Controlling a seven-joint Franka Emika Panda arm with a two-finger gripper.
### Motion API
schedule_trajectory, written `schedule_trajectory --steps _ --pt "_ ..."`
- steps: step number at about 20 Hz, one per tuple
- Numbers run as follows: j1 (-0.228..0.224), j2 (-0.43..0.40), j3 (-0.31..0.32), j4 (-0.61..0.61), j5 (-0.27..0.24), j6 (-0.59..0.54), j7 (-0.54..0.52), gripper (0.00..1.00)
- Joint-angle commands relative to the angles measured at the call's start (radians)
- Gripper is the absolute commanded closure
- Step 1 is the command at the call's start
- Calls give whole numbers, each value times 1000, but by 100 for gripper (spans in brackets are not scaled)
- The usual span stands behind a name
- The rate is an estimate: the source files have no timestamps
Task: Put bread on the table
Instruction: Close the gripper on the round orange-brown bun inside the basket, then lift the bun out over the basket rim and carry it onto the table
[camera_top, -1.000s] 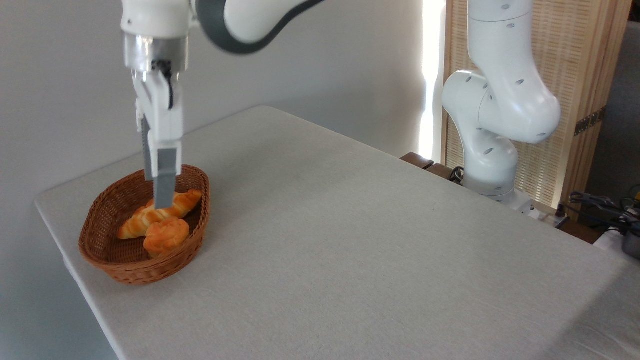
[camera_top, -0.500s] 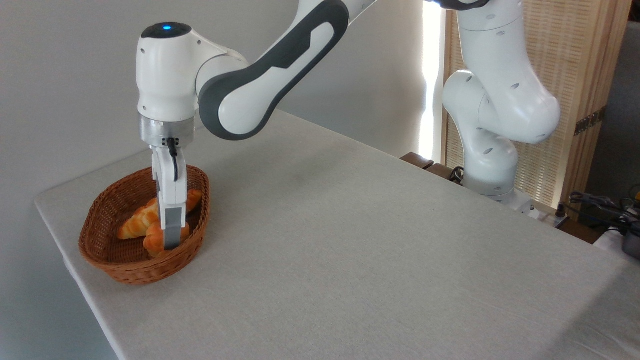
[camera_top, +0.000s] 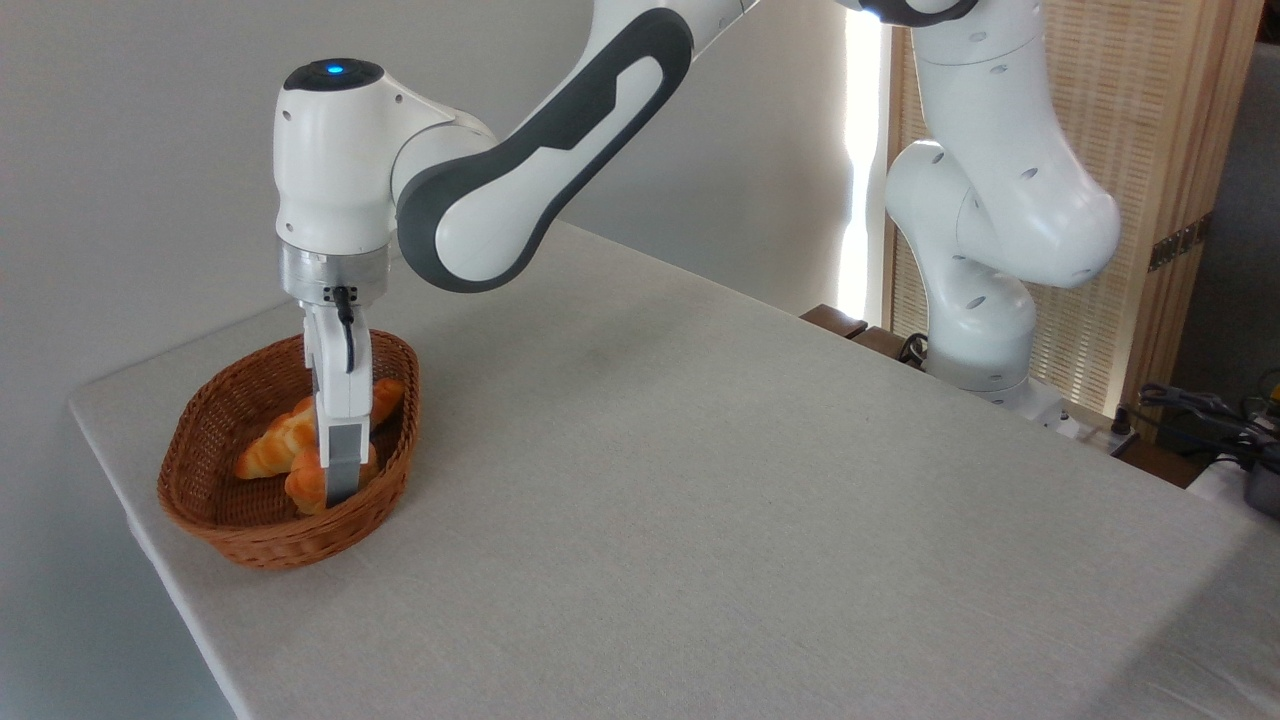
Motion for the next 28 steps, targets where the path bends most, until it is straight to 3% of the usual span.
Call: schedule_trajectory --steps 1,10,12,15,16,19,23,25,28 --pt "2 2 0 -6 11 25 19 71" --pt "4 -33 0 6 3 22 18 83" --pt "7 -55 -1 37 -44 20 6 88" --pt "13 -84 12 49 -242 11 -5 93" --pt "14 -101 21 49 -280 -3 -4 93" --pt "11 -177 98 46 -291 -163 30 89" --pt "-6 -247 238 38 -284 -449 316 77" --pt "-12 -244 282 20 -249 -495 486 68" --pt "-12 -214 292 -37 -129 -491 721 28"
